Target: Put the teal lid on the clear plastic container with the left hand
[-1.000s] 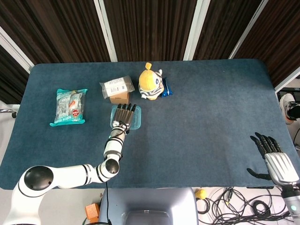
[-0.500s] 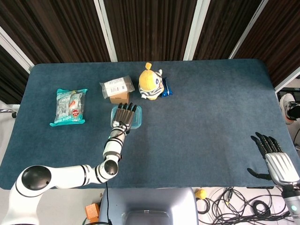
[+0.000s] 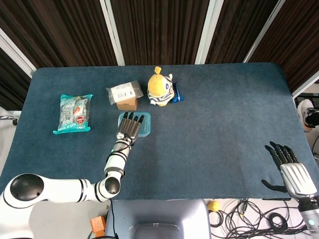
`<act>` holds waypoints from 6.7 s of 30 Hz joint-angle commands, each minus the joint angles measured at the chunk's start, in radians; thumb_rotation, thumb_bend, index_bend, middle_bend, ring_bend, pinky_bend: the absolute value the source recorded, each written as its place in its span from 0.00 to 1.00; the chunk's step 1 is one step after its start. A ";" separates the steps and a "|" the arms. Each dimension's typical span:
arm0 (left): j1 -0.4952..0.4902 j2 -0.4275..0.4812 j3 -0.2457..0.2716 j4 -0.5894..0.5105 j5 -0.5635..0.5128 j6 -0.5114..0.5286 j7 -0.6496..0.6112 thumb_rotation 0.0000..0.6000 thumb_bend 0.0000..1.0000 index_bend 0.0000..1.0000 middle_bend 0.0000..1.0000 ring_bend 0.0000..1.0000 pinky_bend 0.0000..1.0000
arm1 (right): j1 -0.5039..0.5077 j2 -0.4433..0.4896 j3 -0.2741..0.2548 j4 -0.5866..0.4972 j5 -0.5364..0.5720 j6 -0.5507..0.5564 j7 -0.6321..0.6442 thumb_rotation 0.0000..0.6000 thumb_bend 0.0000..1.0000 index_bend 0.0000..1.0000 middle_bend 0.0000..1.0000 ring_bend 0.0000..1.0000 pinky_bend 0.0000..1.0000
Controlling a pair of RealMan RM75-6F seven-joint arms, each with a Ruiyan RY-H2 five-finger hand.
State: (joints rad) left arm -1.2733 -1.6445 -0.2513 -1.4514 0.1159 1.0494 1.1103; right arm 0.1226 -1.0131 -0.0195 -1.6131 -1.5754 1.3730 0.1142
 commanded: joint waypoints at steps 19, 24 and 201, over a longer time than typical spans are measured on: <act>0.017 0.032 0.034 -0.083 0.005 0.010 -0.019 1.00 0.33 0.00 0.35 0.14 0.01 | -0.001 -0.002 0.000 -0.005 0.001 -0.001 -0.012 1.00 0.11 0.00 0.00 0.00 0.00; 0.015 0.032 0.036 -0.094 0.023 0.015 -0.028 1.00 0.33 0.00 0.36 0.14 0.01 | 0.000 -0.002 0.000 -0.006 0.002 -0.002 -0.014 1.00 0.11 0.00 0.00 0.00 0.00; 0.215 -0.052 0.066 0.244 0.391 -0.176 -0.315 1.00 0.80 0.00 0.34 0.08 0.00 | -0.013 0.014 -0.008 -0.012 -0.022 0.023 0.010 1.00 0.11 0.00 0.00 0.00 0.00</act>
State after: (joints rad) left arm -1.0586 -1.6959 -0.1859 -1.2084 0.5089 0.8755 0.7943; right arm 0.1102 -0.9993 -0.0270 -1.6252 -1.5979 1.3961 0.1242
